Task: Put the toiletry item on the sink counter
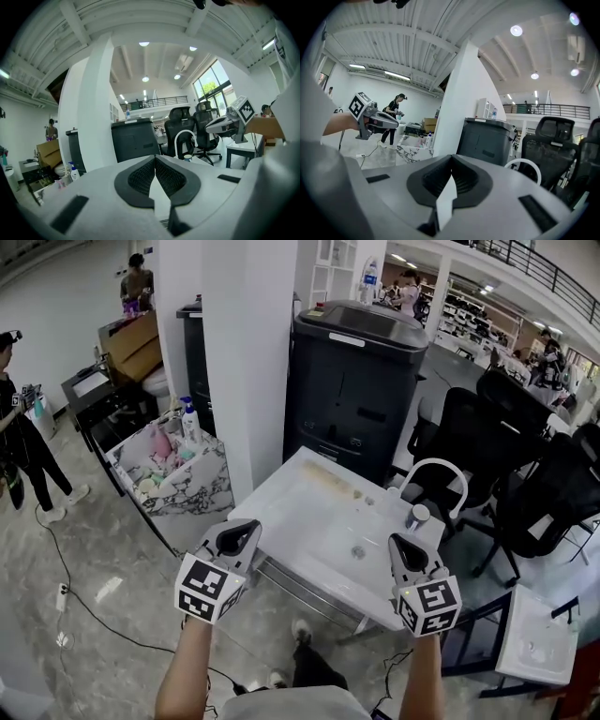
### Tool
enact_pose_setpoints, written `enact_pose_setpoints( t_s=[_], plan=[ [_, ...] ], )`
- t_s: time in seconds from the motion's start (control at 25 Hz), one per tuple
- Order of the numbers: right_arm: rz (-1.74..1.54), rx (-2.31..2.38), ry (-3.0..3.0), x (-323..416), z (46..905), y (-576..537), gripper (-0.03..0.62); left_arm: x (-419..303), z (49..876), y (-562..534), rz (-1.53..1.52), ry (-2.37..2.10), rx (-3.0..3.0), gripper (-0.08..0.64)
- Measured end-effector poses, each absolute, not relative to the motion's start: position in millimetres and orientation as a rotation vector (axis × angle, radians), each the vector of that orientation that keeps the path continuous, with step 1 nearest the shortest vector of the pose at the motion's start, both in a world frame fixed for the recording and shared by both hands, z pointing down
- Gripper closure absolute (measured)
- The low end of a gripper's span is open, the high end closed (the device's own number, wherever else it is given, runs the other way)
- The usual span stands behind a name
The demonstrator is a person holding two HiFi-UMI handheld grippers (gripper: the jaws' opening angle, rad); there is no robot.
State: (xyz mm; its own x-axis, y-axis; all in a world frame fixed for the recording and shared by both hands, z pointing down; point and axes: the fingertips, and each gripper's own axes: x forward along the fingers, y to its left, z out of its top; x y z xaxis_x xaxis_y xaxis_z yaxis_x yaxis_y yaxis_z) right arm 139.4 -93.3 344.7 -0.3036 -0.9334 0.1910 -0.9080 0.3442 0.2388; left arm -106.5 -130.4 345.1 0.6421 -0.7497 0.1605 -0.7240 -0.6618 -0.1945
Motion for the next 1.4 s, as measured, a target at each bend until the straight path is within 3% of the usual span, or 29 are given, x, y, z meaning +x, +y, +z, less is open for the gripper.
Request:
enact_pose_setpoints(
  t_s=[1.4],
  plan=[
    [-0.187, 1.633, -2.352, 136, 329, -61, 0.595, -105, 331, -88, -0.312, 1.229, -2.707, 0.549]
  ],
)
